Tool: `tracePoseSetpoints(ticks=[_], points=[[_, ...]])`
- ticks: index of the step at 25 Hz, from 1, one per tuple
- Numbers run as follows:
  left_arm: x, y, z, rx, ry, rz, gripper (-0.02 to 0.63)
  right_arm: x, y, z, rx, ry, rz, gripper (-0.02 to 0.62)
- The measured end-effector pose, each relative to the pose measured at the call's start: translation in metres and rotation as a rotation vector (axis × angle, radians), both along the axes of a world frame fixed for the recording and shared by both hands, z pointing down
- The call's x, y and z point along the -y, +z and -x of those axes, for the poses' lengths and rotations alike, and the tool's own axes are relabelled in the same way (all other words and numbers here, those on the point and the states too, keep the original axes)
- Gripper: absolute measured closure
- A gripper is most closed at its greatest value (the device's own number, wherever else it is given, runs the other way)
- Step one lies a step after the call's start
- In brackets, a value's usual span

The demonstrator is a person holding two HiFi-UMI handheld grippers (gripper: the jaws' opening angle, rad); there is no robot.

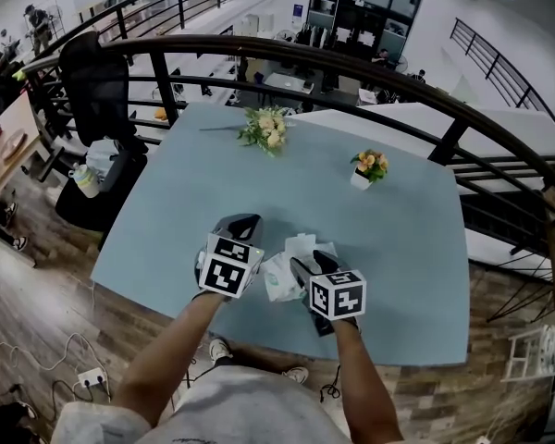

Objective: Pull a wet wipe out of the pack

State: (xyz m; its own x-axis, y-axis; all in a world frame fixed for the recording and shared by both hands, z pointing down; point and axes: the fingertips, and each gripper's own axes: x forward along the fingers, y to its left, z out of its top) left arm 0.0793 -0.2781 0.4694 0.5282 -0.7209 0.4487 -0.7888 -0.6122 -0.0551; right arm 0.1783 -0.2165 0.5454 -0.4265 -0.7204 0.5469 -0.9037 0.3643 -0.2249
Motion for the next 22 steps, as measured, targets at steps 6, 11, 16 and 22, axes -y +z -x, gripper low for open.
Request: tracePoseSetpoints(ticks=[6, 11, 16, 22], points=[[-0.002, 0.007, 0.004, 0.01, 0.0, 0.013, 0.611, -0.004, 0.015, 0.008, 0.012, -0.015, 0.042, 0.365], [-0.003, 0.01, 0.007, 0.016, 0.0, 0.019, 0.611, -0.006, 0.021, 0.012, 0.019, -0.019, 0.063, 0.389], [-0.002, 0.012, 0.011, 0.019, -0.004, 0.023, 0.611, -0.008, 0.024, 0.015, 0.015, -0.026, 0.071, 0.47], [0.0, 0.009, 0.011, 0.018, -0.002, 0.021, 0.611, -0.006, 0.024, 0.014, 0.009, -0.02, 0.072, 0.548]])
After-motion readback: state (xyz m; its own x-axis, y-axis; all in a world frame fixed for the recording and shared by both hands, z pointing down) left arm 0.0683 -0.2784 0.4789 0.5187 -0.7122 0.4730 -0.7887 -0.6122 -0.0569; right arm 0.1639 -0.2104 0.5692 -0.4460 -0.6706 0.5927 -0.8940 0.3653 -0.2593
